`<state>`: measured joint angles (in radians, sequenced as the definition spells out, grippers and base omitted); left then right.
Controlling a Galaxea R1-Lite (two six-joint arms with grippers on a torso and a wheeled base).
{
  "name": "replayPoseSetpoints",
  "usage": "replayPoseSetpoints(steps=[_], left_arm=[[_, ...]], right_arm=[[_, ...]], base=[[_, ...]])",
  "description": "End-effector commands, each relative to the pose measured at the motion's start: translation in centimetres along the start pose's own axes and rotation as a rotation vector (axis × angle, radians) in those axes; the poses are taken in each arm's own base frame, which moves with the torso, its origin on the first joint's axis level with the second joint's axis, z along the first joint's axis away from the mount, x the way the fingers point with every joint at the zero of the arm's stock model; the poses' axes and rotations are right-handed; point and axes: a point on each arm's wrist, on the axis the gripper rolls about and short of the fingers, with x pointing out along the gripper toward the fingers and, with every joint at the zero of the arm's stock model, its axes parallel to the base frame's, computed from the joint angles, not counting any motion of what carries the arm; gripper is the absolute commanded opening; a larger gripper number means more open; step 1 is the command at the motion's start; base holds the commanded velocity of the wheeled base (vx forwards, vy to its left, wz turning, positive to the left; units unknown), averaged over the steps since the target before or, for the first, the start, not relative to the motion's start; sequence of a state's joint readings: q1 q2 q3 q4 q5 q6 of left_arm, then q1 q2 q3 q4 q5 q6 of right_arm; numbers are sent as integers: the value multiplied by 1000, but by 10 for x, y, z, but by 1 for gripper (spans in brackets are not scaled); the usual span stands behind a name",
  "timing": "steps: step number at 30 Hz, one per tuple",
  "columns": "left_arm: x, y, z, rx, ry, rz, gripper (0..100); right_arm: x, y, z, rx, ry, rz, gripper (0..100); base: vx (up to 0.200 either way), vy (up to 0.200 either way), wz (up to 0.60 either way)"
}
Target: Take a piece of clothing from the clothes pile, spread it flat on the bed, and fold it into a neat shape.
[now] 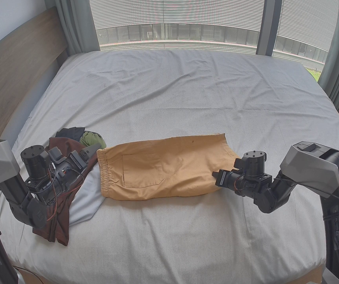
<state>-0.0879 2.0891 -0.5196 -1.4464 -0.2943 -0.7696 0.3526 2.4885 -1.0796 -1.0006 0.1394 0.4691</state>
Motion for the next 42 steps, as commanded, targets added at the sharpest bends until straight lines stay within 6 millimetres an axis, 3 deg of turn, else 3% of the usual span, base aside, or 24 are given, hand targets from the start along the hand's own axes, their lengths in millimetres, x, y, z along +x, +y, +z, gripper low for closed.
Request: replayPoseSetpoints(steps=[1,8,18,32,42], left_arm=[[-3,-5,3,4,-8,-12,100],[-3,-6,4,5,-10,-14,100],[-3,-7,4,6,-9,-17,100],[-2,-7,3,6,-8,-18,100],[-3,-9,-3,4,14,-20,100]], right_arm=[[-29,8,6,-22,14,-8,0],[-55,1,-7,-29,81,-51,0],[-92,-10,-43,-46,194,-107,0],[-119,-30,-60,-28,240,-197,0],[-123,-33,-64,-37,262,-207,0]], base=[[0,0,0],[0,0,0],[0,0,0],[0,0,0],[0,0,0]])
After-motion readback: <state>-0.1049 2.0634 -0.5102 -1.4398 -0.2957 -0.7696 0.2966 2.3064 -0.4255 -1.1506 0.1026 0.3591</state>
